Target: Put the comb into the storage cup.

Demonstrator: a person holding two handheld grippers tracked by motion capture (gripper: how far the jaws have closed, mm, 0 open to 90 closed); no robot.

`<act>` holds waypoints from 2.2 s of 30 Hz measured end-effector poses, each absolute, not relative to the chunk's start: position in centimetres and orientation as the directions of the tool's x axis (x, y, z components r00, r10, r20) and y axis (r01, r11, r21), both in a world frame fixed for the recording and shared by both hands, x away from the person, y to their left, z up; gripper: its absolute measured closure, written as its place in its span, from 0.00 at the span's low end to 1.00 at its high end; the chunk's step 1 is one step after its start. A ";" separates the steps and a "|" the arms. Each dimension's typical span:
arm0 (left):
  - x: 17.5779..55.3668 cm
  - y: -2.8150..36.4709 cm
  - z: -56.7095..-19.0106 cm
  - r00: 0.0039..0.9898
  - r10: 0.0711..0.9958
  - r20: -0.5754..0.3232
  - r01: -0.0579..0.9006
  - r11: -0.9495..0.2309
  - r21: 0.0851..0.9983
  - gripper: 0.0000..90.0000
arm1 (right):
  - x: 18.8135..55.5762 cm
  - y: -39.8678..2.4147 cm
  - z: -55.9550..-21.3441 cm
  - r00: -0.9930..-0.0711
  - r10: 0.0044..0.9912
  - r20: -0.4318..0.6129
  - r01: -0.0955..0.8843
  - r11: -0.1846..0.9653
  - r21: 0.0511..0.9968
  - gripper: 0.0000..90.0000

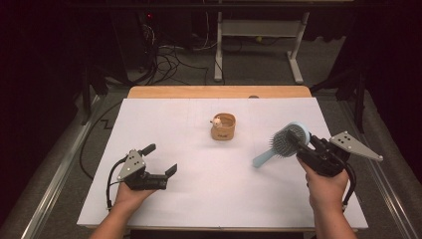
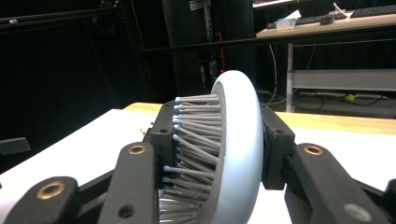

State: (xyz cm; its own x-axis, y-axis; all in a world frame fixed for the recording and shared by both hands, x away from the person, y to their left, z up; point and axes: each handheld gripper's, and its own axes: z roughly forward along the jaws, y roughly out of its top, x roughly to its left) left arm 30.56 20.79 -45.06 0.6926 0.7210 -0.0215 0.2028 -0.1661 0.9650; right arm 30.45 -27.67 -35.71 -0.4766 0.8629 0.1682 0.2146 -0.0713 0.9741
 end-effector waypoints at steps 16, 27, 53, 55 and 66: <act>30.4 21.1 -45.0 0.703 0.711 -0.026 0.184 -0.147 0.972 0.00 | 32.3 -25.9 -34.6 -0.484 0.859 0.166 0.189 -0.083 0.978 0.66; 30.3 21.0 -45.1 0.704 0.710 -0.018 0.184 -0.158 0.970 0.00 | 34.0 -24.4 -33.5 -0.483 0.861 0.160 0.178 -0.082 0.981 0.66; 30.3 20.7 -44.7 0.722 0.690 -0.041 0.185 -0.136 0.973 0.00 | 37.7 -21.5 -30.3 -0.501 0.850 0.163 0.108 -0.126 0.986 0.66; 30.3 20.7 -44.7 0.722 0.691 -0.036 0.182 -0.139 0.973 0.00 | 38.2 -21.0 -30.2 -0.507 0.846 0.164 0.106 -0.128 0.986 0.66; 30.1 20.8 -44.6 0.723 0.690 -0.034 0.178 -0.138 0.974 0.00 | 40.7 -18.4 -30.0 -0.496 0.855 0.148 0.114 -0.105 0.988 0.66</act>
State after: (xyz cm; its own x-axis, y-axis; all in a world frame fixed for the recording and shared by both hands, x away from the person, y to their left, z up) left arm 30.14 20.83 -44.60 0.7227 0.6903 -0.0342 0.1777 -0.1377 0.9744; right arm 40.72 -18.39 -30.00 -0.4965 0.8553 0.1484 0.1141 -0.1052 0.9879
